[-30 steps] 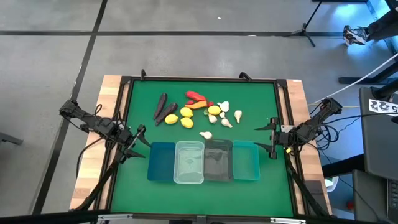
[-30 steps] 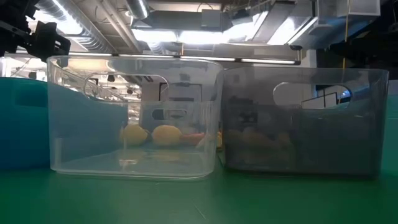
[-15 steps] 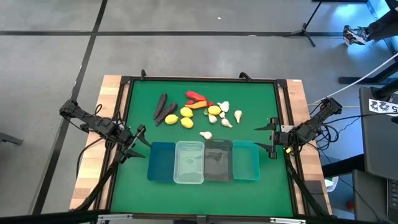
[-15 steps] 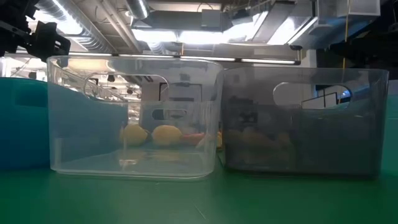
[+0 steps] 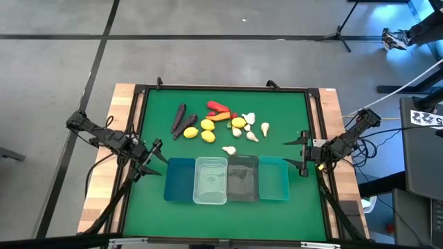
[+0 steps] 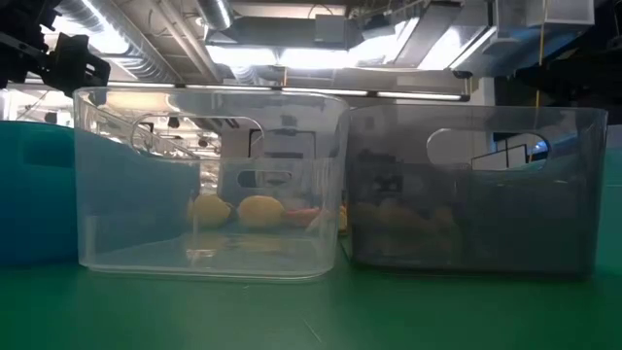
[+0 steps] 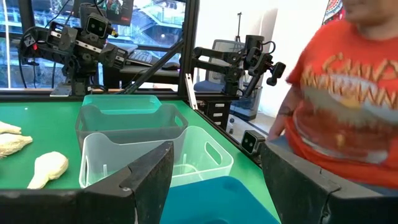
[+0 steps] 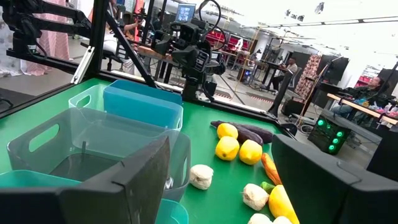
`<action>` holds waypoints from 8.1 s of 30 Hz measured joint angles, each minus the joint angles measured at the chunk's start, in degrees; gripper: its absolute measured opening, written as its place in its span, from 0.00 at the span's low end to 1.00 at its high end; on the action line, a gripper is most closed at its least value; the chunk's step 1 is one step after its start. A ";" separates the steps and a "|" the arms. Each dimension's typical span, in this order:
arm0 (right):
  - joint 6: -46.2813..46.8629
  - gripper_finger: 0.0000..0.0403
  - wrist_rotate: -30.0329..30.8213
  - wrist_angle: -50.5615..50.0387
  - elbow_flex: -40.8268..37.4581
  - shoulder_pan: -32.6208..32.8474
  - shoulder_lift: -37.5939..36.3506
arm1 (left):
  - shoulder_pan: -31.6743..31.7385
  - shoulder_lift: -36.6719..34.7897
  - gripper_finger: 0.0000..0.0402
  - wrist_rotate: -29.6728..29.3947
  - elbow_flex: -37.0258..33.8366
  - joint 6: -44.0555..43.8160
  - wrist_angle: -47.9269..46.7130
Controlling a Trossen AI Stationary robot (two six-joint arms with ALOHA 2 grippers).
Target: Sort produce into baskets
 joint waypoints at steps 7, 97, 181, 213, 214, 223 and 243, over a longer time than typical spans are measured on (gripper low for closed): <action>0.01 0.70 0.00 0.02 0.01 0.00 0.00 | 0.00 0.00 0.59 0.00 -0.01 0.00 0.00; -7.39 0.70 48.65 11.98 32.95 -0.12 13.86 | 2.34 1.26 0.59 -34.53 6.50 0.73 30.14; 60.10 0.70 -34.90 -27.70 37.22 -58.90 76.91 | 27.19 49.99 0.59 -24.45 46.77 -27.70 -28.23; 55.50 0.29 -29.90 -24.15 37.28 -58.90 84.35 | 27.45 52.41 0.59 -24.50 46.77 -27.02 -28.35; 55.30 0.28 -29.88 -24.15 37.28 -58.90 84.35 | 27.45 52.41 0.59 -24.50 46.77 -27.02 -28.37; 54.05 0.11 -29.22 -24.20 37.30 -58.90 84.37 | 27.45 52.41 0.59 -24.50 46.77 -27.04 -28.66; 46.48 0.06 -28.91 -37.16 50.95 -57.32 84.56 | 27.45 52.41 0.59 -24.50 46.77 -26.77 -28.68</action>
